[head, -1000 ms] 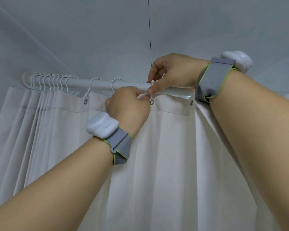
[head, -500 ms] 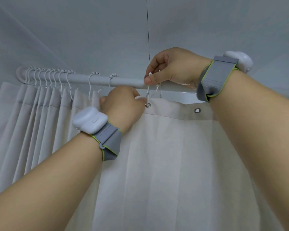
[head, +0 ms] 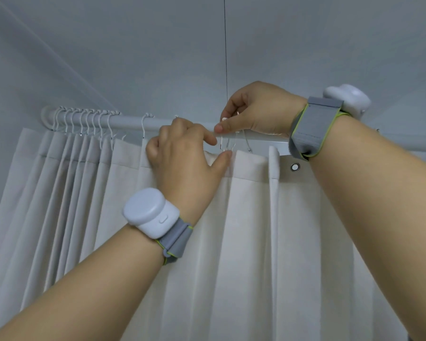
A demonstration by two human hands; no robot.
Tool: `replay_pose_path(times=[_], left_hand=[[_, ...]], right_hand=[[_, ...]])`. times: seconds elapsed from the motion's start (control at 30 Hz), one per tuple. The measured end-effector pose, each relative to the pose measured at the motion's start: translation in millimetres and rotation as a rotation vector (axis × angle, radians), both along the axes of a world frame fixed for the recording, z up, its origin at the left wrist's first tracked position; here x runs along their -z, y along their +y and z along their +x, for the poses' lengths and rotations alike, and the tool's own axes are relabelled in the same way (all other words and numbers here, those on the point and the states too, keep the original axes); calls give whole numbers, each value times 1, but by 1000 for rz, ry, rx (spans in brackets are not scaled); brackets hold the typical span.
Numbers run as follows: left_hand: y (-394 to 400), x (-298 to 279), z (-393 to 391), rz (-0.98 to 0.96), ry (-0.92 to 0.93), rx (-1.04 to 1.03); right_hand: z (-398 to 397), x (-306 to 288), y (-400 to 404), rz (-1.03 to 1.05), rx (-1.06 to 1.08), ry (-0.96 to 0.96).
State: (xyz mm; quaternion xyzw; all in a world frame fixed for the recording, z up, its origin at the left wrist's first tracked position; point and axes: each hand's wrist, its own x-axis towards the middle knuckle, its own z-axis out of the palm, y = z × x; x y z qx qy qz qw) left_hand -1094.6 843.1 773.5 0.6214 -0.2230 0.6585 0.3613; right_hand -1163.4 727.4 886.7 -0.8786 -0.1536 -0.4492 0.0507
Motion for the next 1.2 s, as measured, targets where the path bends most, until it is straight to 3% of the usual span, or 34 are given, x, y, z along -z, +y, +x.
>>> replay_pose_path(times=[0.53,1.2], left_hand=[[5,-6,3,17,186,167],[-7,-1,8,-23,119,146]], right_hand=[[-3,12,25,-33,160,144],[9,11,20,-109,153,41]])
